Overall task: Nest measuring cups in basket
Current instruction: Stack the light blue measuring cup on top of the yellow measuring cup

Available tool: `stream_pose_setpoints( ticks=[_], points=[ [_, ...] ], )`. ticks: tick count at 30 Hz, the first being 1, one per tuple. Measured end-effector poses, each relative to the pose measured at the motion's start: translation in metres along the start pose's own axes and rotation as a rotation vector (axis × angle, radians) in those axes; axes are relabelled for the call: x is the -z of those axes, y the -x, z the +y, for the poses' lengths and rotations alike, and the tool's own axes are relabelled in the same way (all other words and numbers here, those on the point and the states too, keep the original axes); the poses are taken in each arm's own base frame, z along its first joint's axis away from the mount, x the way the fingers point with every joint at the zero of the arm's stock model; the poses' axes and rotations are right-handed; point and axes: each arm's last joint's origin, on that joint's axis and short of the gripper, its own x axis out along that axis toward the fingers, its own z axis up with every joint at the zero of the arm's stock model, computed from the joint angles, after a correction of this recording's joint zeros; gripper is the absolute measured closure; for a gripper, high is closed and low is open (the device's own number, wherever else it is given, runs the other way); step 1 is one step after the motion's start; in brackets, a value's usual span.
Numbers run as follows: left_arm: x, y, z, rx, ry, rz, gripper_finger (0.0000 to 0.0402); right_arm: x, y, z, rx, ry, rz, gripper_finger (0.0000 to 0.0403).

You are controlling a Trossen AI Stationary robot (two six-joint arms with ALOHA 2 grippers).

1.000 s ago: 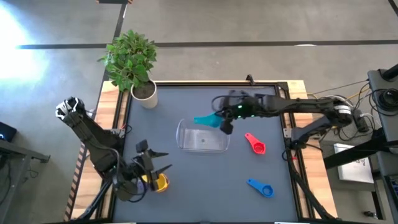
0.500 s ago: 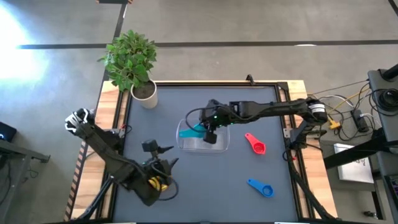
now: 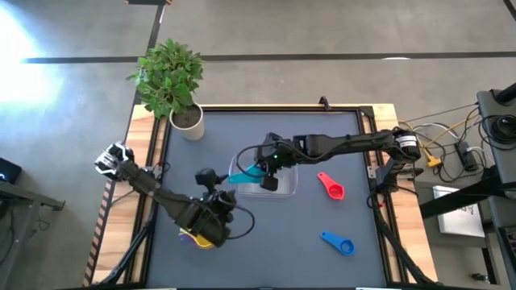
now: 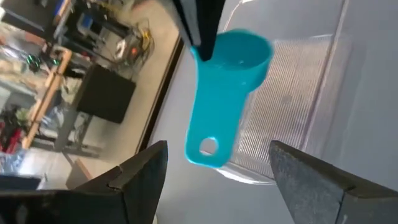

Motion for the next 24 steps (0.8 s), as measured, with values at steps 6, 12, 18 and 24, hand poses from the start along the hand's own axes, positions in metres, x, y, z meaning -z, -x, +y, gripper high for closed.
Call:
stream_pose_setpoints(
  ticks=[6,12,18,24],
  points=[
    [-0.008,-0.013,0.007,0.068,0.007,0.05,0.0139,0.0,0.001,0.008,-0.016,0.018,-0.007,0.0394],
    [-0.018,-0.025,0.014,0.104,0.001,0.045,0.014,0.0,0.001,0.012,-0.023,0.028,-0.008,0.0394],
    [-0.023,-0.032,0.016,0.163,0.001,0.055,0.017,0.0,0.001,0.013,-0.024,0.032,-0.008,0.0394],
    [-0.026,-0.035,0.016,0.194,-0.007,0.056,0.0224,0.0,0.001,0.013,-0.024,0.038,-0.008,0.0394]
  ],
)
